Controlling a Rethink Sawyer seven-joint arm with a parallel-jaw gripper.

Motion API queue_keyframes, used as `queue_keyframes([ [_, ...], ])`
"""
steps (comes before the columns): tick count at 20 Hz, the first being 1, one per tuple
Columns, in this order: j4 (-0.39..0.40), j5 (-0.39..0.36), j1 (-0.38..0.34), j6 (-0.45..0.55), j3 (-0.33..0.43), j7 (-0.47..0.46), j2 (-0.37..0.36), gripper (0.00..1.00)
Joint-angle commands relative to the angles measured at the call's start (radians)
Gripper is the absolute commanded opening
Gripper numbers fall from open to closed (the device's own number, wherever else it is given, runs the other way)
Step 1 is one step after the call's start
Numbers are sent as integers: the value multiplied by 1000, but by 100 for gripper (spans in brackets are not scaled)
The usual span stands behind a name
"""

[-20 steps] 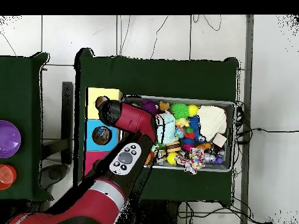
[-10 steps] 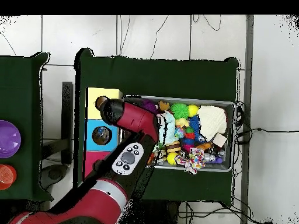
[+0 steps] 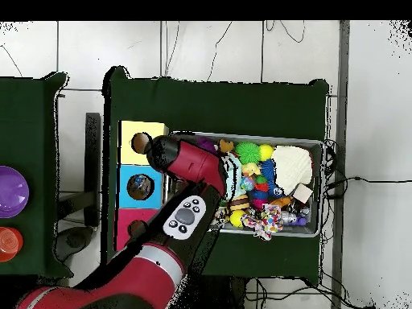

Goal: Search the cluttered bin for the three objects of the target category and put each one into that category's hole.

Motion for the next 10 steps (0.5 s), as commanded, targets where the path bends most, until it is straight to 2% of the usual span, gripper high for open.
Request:
queue_keyframes([
  [1,32,10,-25,17,159,143,76,100],
  [6,37,18,-35,16,185,122,88,100],
  [10,36,38,-30,-118,192,137,120,100],
])
